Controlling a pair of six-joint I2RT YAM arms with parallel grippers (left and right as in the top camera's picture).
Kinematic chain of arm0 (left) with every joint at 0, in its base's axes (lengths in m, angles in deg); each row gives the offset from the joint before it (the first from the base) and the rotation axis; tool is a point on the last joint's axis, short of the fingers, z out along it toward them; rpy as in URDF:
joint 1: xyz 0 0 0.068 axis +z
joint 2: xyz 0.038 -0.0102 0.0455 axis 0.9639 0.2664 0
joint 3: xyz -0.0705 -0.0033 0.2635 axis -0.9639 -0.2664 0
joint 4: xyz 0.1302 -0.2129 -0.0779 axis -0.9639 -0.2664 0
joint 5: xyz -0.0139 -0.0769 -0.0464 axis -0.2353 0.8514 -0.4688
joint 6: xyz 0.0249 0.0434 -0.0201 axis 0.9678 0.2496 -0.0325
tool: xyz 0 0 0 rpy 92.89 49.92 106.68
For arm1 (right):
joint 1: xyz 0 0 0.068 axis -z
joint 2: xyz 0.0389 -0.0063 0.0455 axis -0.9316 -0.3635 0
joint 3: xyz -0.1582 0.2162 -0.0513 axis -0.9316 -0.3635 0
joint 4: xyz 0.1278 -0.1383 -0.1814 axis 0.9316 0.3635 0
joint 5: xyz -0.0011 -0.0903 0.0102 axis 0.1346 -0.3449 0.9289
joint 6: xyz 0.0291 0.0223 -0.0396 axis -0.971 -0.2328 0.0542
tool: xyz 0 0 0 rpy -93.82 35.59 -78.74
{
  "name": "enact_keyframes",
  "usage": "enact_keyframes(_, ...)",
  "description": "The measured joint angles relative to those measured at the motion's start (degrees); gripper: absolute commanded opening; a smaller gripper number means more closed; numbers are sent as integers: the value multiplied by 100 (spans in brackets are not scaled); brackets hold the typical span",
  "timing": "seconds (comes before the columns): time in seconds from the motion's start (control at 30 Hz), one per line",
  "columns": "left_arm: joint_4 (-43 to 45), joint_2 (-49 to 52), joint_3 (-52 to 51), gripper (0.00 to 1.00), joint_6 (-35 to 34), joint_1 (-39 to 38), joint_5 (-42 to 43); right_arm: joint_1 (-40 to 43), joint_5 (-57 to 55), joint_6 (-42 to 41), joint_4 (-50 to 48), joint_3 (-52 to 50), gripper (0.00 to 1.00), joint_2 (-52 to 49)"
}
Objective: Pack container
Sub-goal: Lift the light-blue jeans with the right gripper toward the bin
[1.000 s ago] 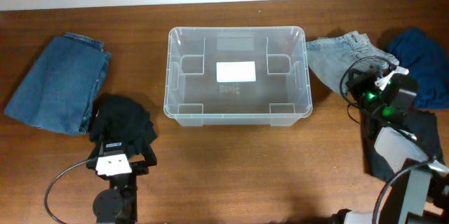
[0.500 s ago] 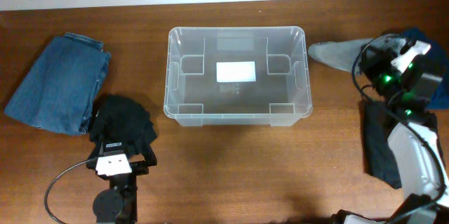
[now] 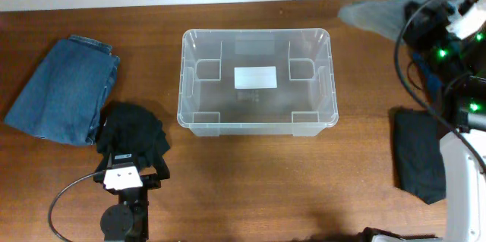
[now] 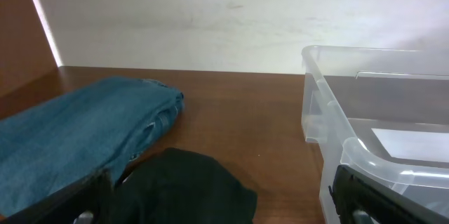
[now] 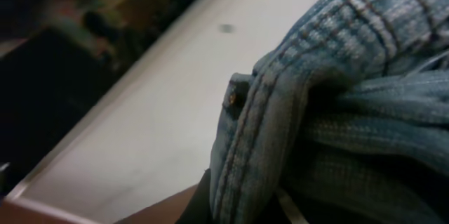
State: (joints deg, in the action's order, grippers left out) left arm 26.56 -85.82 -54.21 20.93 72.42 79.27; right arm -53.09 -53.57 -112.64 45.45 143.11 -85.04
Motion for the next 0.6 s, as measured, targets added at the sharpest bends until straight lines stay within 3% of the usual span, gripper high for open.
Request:
enact_keyframes(0.2, 0, 0, 0, 99, 0, 0, 0, -772, 68, 487, 514, 450, 4, 144)
enact_keyframes(0.6, 0, 0, 0, 99, 0, 0, -2, -2568, 238, 2922, 1554, 509, 4, 144)
